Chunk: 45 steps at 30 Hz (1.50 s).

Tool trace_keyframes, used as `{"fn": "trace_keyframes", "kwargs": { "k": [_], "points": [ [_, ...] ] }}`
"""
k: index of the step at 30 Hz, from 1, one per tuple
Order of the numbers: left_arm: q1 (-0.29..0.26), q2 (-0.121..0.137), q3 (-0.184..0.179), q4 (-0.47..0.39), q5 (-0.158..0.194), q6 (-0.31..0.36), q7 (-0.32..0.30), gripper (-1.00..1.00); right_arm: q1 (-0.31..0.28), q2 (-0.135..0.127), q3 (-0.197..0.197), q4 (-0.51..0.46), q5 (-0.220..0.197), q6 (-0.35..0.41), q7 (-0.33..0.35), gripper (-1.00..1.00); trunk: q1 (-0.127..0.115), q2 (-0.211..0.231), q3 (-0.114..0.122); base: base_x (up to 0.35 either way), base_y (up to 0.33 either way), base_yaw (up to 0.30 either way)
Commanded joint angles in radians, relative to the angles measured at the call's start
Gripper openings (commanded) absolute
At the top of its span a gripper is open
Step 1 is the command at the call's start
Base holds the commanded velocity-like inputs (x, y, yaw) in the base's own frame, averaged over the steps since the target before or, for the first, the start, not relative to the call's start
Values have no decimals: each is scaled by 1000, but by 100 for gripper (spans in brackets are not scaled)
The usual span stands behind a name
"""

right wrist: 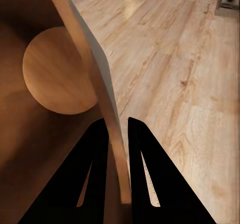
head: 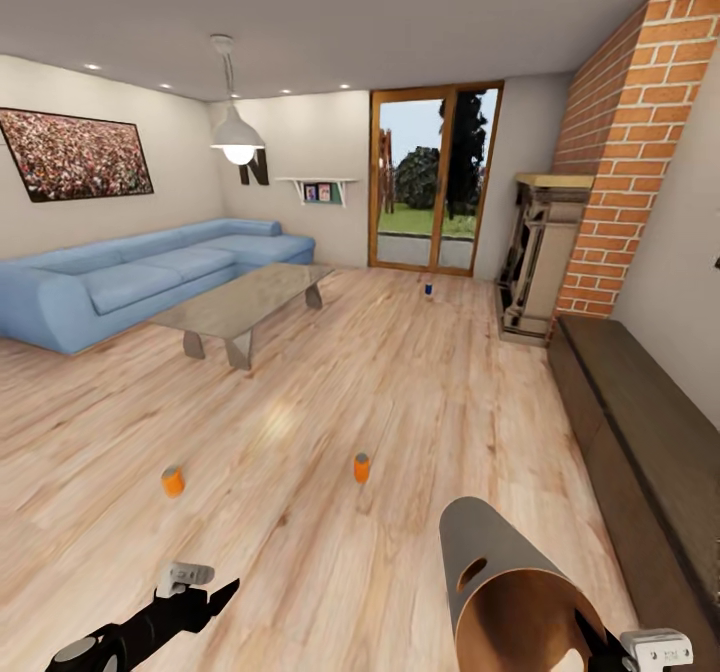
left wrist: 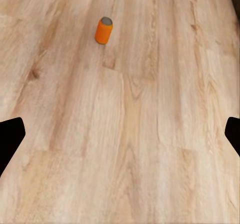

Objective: Put the three can of soda from the living room inside the tash can in the kitchen.

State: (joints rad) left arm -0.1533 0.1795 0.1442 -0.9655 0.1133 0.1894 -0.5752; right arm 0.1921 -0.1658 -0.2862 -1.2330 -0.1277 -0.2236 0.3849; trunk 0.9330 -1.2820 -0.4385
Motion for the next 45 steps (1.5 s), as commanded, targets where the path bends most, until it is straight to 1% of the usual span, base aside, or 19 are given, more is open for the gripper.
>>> {"fn": "trace_keyframes", "kwargs": {
  "k": [1,16,22,45],
  "points": [
    [0,0,0,0,0,0,0,100,0,0,-1,-2,-10,1,9,-100,0,0,1,323,0,-236],
    [0,0,0,2,-1,-1,0,100,0,0,-1,-2,-10,1,9,-100,0,0,12,323,0,-234],
    [0,0,0,2,-1,-1,0,100,0,0,-1,-2,-10,1,9,-100,0,0,16,323,0,-140],
    [0,0,-1,2,-3,-2,2,100,0,2,-6,-2,-10,0,8,-100,0,0,18,323,0,-17]
  ]
}}
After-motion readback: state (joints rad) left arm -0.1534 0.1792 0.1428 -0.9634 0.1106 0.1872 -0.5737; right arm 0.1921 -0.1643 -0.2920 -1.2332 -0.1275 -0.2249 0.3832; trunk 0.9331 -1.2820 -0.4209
